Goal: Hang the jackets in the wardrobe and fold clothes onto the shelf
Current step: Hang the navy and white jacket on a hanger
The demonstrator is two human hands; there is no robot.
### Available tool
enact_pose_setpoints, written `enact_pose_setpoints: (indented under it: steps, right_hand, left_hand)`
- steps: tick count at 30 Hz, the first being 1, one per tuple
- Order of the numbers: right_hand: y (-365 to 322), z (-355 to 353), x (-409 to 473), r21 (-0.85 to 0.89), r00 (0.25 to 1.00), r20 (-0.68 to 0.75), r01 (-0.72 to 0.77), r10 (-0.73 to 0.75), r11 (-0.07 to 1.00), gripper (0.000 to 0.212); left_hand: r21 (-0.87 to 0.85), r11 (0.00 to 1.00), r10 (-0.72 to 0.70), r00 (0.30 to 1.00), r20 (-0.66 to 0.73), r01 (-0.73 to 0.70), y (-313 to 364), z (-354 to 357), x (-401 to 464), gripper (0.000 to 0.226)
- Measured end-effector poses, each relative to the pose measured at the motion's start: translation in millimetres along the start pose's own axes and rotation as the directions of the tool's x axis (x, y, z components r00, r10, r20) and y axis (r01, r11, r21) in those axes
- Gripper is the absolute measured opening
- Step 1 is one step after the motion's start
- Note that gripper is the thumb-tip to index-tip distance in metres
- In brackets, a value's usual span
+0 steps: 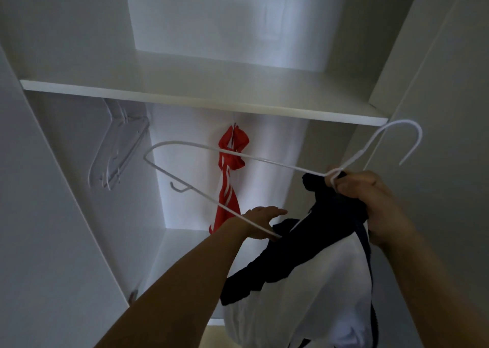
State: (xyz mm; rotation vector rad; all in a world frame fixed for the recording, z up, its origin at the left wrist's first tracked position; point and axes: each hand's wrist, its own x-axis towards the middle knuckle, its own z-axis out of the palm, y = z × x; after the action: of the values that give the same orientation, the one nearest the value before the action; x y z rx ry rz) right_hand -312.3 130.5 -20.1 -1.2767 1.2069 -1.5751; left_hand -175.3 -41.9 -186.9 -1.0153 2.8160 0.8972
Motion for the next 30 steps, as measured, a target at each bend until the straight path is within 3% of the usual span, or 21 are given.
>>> enact_pose_setpoints:
  steps: [3, 7, 10, 13, 16, 19, 26, 30]
  right_hand:
    - [-7.0, -0.8, -3.6, 0.003, 1.000, -0.008, 0.024, -0.024, 1.000, 0.052]
    - [-13.3, -5.5, -7.7, 0.027, 0.999, -0.004, 0.040, -0.040, 0.999, 0.033]
    - [-11.3, -12.9, -10.1, 0.058, 0.996, -0.047, 0.076, -0.073, 0.995, 0.054]
    - [-7.3, -16.1, -10.2, 0.064, 0.997, 0.001, 0.071, -0.072, 0.995, 0.041]
    - [5.3, -24.0, -6.8, -0.021, 0.998, 0.031, 0.061, -0.060, 0.998, 0.026]
    - [24.1, -33.1, -5.2, -0.151, 1.000, 0.010, 0.029, -0.028, 0.988, 0.034]
    - [61.3, -3.0, -3.4, -0.438, 0.986, 0.142, -0.012, 0.083, 0.899, 0.062]
    - [63.8, 18.5, 4.3, -0.401, 0.996, 0.080, 0.010, 0.025, 0.916, 0.053]
  left_hand:
    - [0.016, 0.999, 0.038, 0.999, 0.009, -0.038, 4.6, 3.1, 14.4, 0.079]
    - [0.003, 1.000, -0.016, 0.996, 0.087, 0.016, 13.4, 1.6, 25.4, 0.059]
    - [-0.094, 0.994, -0.047, 0.992, 0.120, 0.058, 8.6, -1.9, 17.4, 0.043]
    - [-0.284, 0.953, -0.101, 0.995, 0.022, 0.103, -15.6, -10.6, -6.6, 0.026]
    - [-0.538, 0.835, -0.208, 0.971, -0.120, 0.112, -42.3, -35.8, -44.8, 0.019]
    - [-0.710, 0.700, -0.336, 0.914, -0.230, 0.079, -60.3, -82.6, -90.9, 0.011]
    - [-0.772, 0.607, -0.426, 0.897, -0.119, 0.186, -26.9, -176.5, -154.8, 0.020]
    - [-0.629, 0.740, -0.319, 0.948, -0.015, 0.239, 4.5, -192.8, -162.0, 0.015]
